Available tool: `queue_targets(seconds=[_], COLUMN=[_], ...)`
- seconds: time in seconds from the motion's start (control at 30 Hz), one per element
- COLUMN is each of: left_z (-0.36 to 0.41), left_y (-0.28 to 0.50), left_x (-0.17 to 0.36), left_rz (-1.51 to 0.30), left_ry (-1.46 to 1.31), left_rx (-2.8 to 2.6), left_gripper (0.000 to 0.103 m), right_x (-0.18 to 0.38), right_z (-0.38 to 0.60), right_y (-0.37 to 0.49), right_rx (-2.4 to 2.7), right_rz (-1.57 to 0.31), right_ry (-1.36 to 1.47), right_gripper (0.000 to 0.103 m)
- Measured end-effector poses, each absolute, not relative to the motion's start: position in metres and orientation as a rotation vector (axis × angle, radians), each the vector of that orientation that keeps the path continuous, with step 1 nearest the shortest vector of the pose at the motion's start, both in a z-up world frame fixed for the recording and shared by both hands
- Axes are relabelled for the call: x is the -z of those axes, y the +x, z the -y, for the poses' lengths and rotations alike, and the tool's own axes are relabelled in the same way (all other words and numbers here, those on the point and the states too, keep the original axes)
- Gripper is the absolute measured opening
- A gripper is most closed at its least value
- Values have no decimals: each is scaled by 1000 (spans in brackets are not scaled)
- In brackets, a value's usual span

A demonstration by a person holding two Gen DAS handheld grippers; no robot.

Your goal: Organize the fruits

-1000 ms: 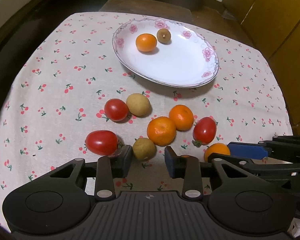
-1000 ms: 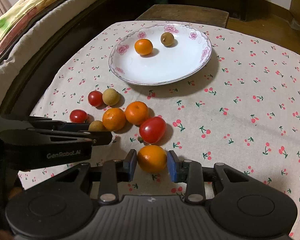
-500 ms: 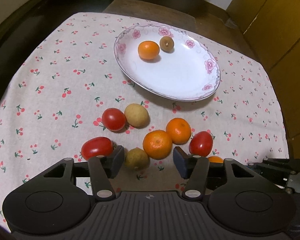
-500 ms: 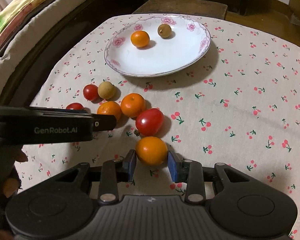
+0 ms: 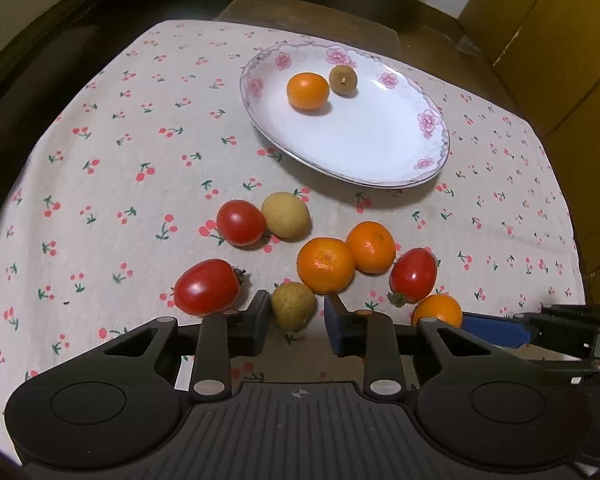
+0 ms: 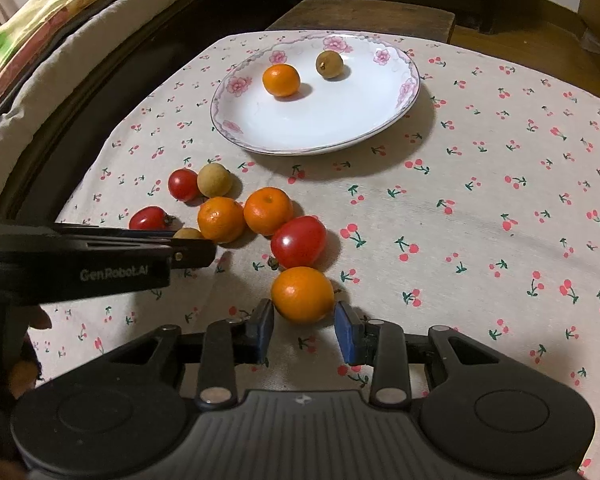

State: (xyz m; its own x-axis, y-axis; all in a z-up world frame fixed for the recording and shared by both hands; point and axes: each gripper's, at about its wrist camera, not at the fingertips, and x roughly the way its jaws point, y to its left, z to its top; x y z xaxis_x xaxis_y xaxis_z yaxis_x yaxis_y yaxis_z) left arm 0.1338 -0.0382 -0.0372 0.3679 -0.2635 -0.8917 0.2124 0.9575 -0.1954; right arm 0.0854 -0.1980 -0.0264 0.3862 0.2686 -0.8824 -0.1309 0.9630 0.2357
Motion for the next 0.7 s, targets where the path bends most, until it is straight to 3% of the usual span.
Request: queue_targets(seconds=[0.37,0.5,0.7], left_z=[42,48,63], left_y=[123,126,126], left_x=[28,34,38], left_rz=[-1132,-1146,-1143], left_ry=[-35,-29,21], left_rx=[331,326,344], left_gripper=[36,45,42], right_x=[20,23,25], right_z=[205,208,211], right_y=[77,76,79], right_rx=[-254,-247,-247], right_rz=[-1133,-1141,-1132], right_ry=[147,159,176], right_gripper=[29,29,29])
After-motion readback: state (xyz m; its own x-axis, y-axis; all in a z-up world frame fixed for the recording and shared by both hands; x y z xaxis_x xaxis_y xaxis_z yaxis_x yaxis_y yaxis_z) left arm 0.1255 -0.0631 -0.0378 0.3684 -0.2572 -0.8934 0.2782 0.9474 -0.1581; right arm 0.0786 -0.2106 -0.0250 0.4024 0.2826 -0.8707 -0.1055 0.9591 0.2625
